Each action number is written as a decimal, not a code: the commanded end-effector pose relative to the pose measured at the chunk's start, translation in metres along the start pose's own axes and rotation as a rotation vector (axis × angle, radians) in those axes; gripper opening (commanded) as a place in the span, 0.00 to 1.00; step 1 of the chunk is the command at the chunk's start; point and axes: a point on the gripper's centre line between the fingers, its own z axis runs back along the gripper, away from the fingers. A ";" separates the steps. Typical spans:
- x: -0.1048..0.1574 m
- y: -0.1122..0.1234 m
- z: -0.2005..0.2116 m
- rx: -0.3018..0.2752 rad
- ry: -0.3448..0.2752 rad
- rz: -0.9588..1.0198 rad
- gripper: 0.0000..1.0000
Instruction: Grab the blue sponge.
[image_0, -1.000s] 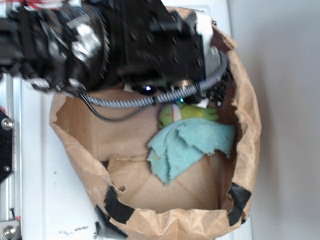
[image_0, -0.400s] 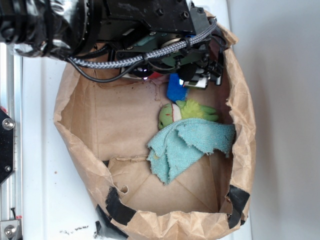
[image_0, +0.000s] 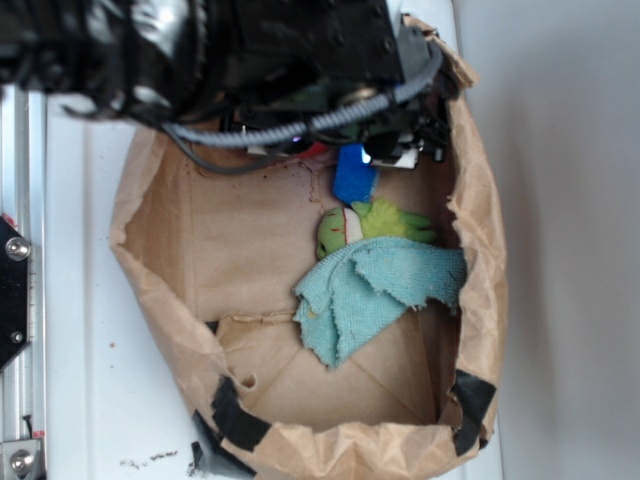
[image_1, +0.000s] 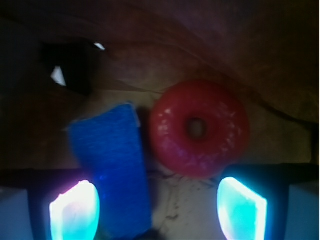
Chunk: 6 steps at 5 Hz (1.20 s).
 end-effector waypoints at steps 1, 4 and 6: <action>-0.006 -0.008 0.005 -0.033 -0.006 -0.030 1.00; -0.008 -0.023 0.003 -0.130 0.084 -0.098 1.00; -0.004 -0.036 0.001 -0.118 0.060 -0.083 1.00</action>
